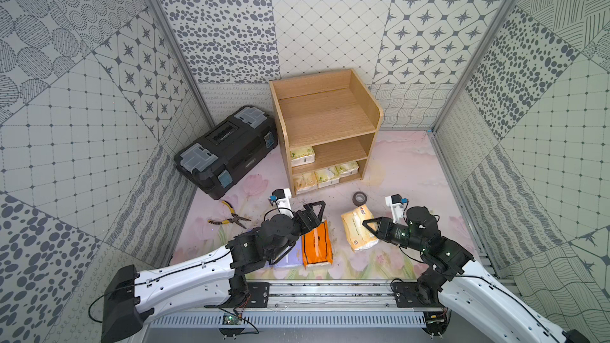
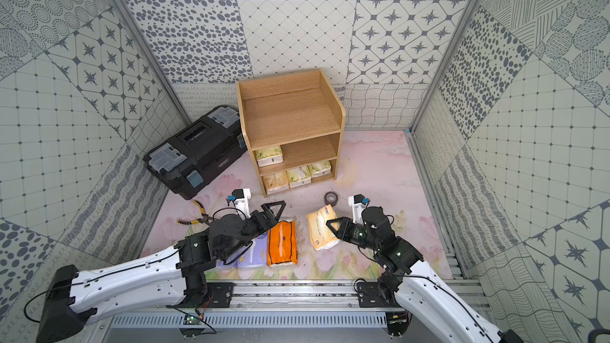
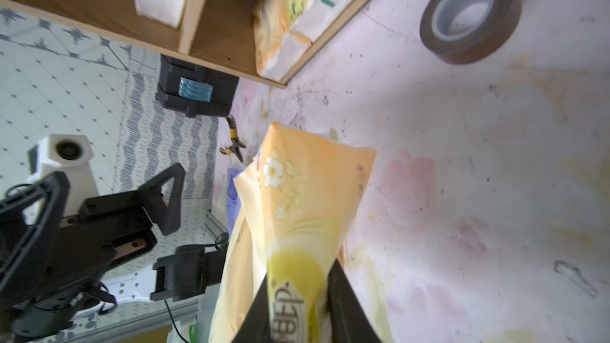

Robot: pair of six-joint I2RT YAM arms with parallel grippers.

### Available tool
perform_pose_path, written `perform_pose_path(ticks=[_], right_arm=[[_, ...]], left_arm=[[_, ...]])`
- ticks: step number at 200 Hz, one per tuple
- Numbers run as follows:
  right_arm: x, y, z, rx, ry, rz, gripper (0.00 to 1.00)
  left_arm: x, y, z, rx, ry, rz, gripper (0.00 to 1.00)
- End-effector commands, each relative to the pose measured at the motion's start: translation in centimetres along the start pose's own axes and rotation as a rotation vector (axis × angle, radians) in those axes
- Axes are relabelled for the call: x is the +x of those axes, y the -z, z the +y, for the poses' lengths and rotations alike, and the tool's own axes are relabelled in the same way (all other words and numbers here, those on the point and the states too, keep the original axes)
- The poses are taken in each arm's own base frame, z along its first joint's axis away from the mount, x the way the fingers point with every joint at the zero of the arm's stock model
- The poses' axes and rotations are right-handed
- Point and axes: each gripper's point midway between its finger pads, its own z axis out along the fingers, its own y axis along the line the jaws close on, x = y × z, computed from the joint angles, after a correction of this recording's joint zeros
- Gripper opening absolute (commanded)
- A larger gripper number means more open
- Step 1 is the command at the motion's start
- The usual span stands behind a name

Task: Remove the tissue boxes from the shelf
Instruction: Place the box of tissues at the center of the board, then move the box of tissues to the center of the board.

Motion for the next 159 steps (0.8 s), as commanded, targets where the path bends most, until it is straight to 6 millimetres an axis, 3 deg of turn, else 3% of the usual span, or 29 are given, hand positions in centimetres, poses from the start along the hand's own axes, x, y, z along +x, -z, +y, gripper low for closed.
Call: perform_pose_path(ticks=[1, 25, 47, 71, 92, 108, 159], right_arm=[[-0.3, -1.7, -0.6, 0.048, 0.012, -0.065, 0.19], [0.1, -3.5, -0.6, 0.047, 0.020, -0.062, 0.27], [0.5, -4.2, -1.7, 0.104, 0.039, -0.039, 0.61], [-0.5, -2.6, -3.5, 0.228, 0.102, -0.089, 0.75], [-1.0, -0.9, -4.9, 0.316, 0.149, -0.120, 0.76], [-0.2, -0.6, -5.6, 0.338, 0.156, -0.086, 0.73], [4.7, -3.7, -4.2, 0.162, 0.111, 0.164, 0.59]], left_arm=[[-0.1, 1.3, 4.9, -0.159, -0.045, -0.035, 0.96], [-0.3, 2.0, 6.0, -0.175, 0.003, -0.053, 0.96], [-0.5, 2.6, 6.2, -0.155, 0.051, -0.065, 0.96], [-1.0, 3.5, 6.4, -0.154, 0.069, -0.078, 0.97], [-1.2, 3.9, 6.8, -0.157, 0.086, -0.087, 0.96], [-1.3, 4.0, 7.0, -0.152, 0.100, -0.095, 0.96], [-0.9, 3.4, 6.9, -0.148, 0.113, -0.086, 0.96]])
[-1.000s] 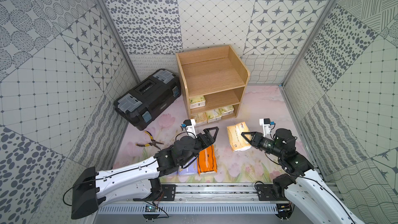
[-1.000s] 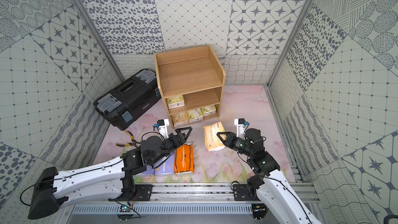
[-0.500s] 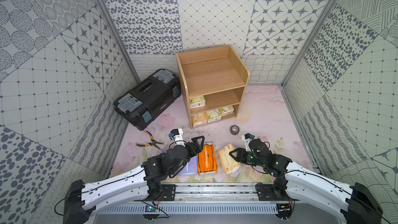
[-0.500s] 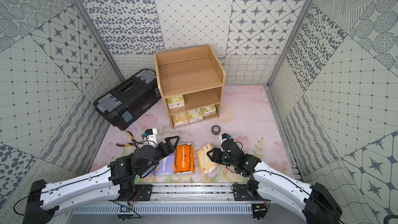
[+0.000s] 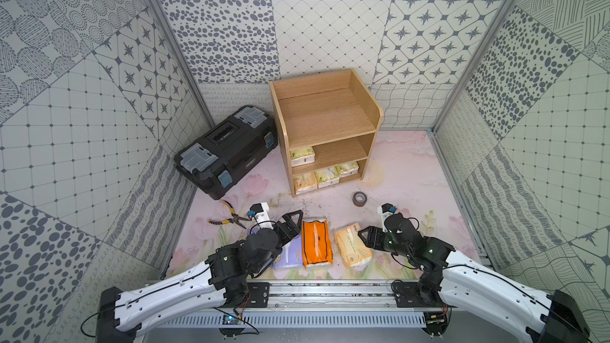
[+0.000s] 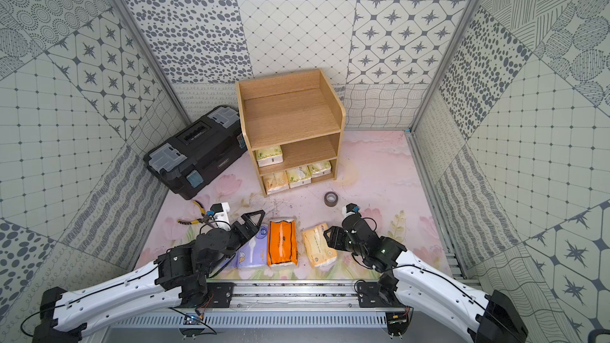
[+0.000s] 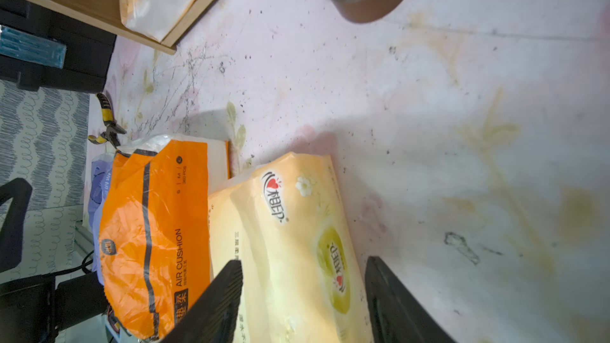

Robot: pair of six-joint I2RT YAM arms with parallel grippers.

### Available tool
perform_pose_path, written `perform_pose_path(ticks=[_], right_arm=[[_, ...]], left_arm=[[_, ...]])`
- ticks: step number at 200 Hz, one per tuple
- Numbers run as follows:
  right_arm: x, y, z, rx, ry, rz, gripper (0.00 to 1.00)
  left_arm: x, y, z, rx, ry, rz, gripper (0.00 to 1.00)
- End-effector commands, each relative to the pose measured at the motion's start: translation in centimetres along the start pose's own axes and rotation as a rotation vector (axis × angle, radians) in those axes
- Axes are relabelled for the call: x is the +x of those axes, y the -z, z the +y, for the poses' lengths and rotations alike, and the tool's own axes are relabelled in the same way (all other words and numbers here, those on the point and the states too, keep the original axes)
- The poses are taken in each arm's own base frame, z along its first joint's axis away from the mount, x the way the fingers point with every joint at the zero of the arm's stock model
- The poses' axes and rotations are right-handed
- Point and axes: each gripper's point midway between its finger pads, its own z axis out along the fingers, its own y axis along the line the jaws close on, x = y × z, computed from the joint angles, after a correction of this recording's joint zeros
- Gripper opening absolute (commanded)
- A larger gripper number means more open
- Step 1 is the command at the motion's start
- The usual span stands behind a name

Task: Remove the tissue boxes from the shelf
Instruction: Move the box of tissues to the center of the board.

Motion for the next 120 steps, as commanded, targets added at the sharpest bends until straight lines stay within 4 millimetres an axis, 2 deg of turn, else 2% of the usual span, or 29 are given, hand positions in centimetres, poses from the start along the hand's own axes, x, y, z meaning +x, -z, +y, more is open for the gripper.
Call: perform_pose_path(ticks=[1, 23, 53, 81, 99, 109, 120], right_arm=[[2.2, -1.2, 1.8, -0.114, 0.015, 0.113, 0.59], [2.6, -1.9, 3.4, -0.197, 0.001, 0.141, 0.52], [2.2, -2.3, 5.2, -0.280, -0.014, 0.134, 0.51], [2.3, -2.8, 5.6, -0.300, -0.014, 0.142, 0.51], [2.0, -2.9, 4.5, -0.232, -0.003, 0.122, 0.61], [1.2, -2.6, 3.4, -0.163, -0.012, 0.078, 0.69], [0.1, -1.9, 2.7, -0.115, -0.010, 0.015, 0.72]], left_arm=[[0.0, -0.2, 0.3, -0.017, 0.016, -0.010, 0.96], [0.2, -0.4, 0.1, -0.020, 0.020, -0.006, 0.96], [0.2, -0.6, 0.1, -0.033, 0.025, -0.004, 0.96], [0.1, -0.5, 0.0, -0.034, 0.024, -0.008, 0.97], [0.0, -0.4, 0.0, -0.038, 0.027, -0.009, 0.97], [-0.1, -0.4, 0.2, -0.049, 0.031, -0.013, 0.97], [-0.2, -0.3, 0.4, -0.066, 0.034, -0.015, 0.97]])
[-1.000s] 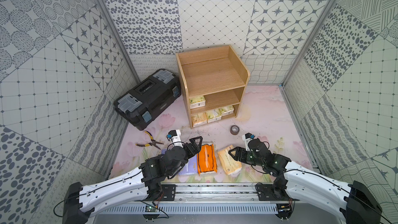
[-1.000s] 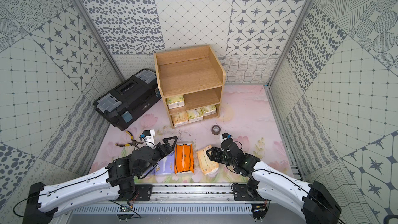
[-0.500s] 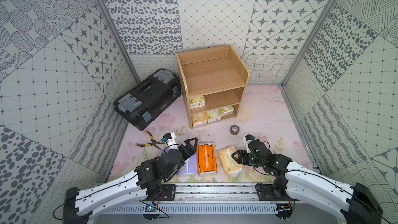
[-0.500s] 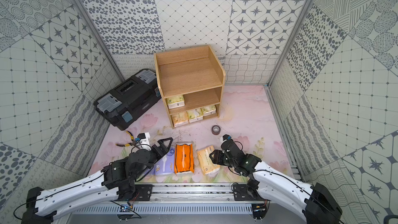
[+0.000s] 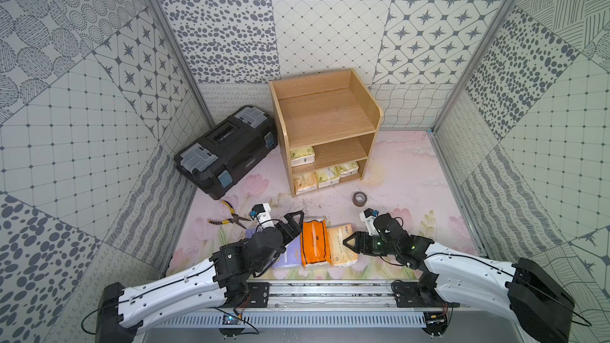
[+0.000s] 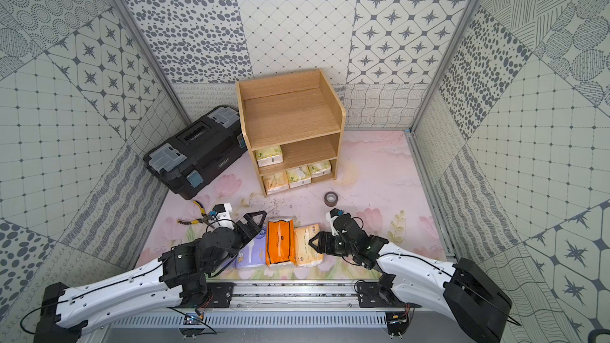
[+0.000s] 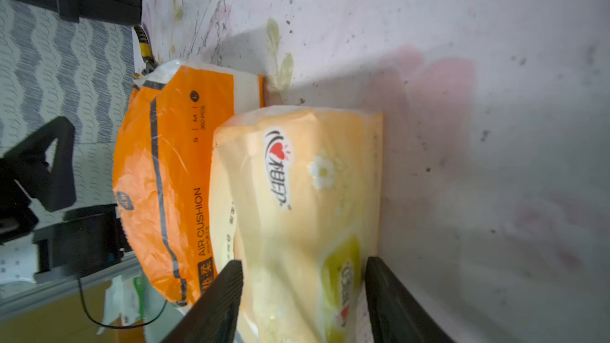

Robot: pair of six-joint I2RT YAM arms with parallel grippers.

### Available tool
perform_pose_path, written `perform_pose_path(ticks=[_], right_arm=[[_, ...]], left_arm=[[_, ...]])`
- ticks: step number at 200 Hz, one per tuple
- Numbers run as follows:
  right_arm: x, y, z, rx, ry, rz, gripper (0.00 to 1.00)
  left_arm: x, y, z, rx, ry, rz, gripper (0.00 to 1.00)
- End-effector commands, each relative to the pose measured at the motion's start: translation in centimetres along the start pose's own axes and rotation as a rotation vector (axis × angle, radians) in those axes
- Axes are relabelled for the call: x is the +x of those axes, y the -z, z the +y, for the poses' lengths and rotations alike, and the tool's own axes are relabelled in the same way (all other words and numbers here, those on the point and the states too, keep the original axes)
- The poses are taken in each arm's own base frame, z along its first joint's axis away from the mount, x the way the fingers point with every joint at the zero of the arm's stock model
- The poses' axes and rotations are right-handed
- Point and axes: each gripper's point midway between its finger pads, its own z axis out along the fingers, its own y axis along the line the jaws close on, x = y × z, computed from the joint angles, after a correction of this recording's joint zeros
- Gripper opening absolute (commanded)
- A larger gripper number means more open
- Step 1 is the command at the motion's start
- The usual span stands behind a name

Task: Remove the tissue boxes from the shelf
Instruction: Move the box of tissues to the center of the board, then pick up a box of tissues from the shelf.

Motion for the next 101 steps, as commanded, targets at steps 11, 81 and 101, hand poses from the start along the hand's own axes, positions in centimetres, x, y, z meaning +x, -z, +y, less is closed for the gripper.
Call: perform_pose_path(ticks=[11, 81, 101], right_arm=[[-3.6, 2.7, 0.1, 0.078, 0.035, -0.195, 0.74], [-11.3, 7.6, 7.5, -0.036, 0.107, -0.513, 0.72], [-13.5, 7.7, 11.0, -0.129, 0.121, -0.567, 0.71]], left_arm=[[-0.8, 0.4, 0.3, -0.049, 0.013, -0.032, 0.97], [-1.9, 0.6, 2.5, -0.135, 0.047, -0.105, 0.93], [-2.2, 0.7, 2.7, -0.138, 0.047, -0.122, 0.92]])
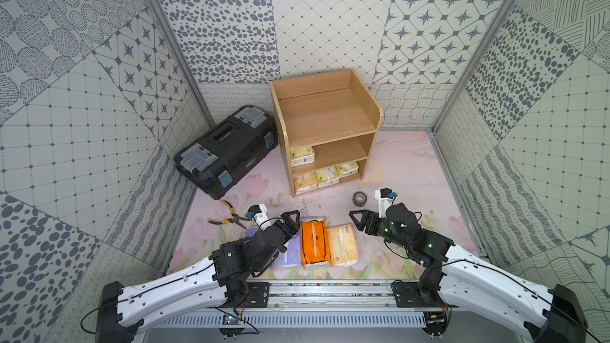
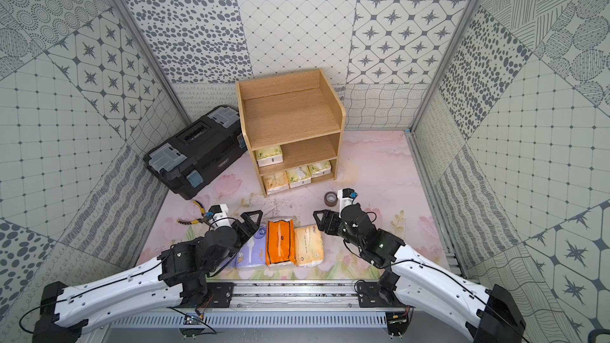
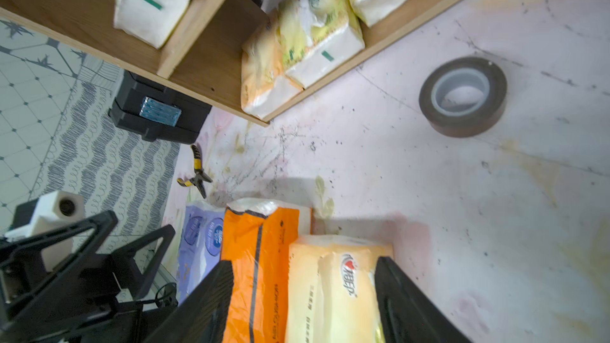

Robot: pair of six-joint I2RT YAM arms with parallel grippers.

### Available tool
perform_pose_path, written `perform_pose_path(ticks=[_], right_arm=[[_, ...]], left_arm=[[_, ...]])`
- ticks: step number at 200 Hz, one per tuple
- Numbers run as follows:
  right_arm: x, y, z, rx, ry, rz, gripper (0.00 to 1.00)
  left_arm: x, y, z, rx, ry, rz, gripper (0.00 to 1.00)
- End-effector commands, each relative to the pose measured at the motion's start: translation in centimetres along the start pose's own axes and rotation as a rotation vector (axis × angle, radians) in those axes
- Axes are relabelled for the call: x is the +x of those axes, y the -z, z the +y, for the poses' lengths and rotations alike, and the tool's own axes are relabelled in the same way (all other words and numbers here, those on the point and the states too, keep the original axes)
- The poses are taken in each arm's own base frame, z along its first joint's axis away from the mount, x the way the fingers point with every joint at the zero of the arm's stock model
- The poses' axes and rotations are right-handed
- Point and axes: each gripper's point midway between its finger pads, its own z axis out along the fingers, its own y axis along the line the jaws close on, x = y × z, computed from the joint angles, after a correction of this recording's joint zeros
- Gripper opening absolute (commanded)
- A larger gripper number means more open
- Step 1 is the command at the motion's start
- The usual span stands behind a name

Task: Remove the tissue boxes from the shelf
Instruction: Pick up a box of tissues from the shelf.

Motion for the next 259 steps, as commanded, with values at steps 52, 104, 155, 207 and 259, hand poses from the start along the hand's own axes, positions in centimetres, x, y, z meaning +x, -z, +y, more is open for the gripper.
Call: perform_pose_path(ticks=[52, 104, 155, 207, 259], right_arm=[[-8.5, -3.4, 9.9, -0.219, -0.009, -0.234, 0.66], [-10.4, -7.8, 12.6, -0.264, -0.114, -0.249, 0.64], [-11.9, -11.6, 13.3, -0.283, -0.167, -0.292, 0.62], [-13.2, -14.1, 13.0, -0.271, -0.194, -0.341, 0.60], [-13.8, -16.0, 12.4, -0.265, -0.222, -0.355, 0.51]], left_arm=[[-2.0, 0.2, 0.9, -0.042, -0.038, -0.106, 0.91], [-2.8, -0.5, 1.4, -0.062, -0.033, -0.082, 0.91], [-3.6, -0.8, 1.9, -0.050, 0.007, -0.076, 0.92], [-4.0, -0.9, 2.0, -0.044, 0.011, -0.077, 0.92], [-3.8, -1.2, 2.1, -0.034, 0.018, -0.054, 0.93]])
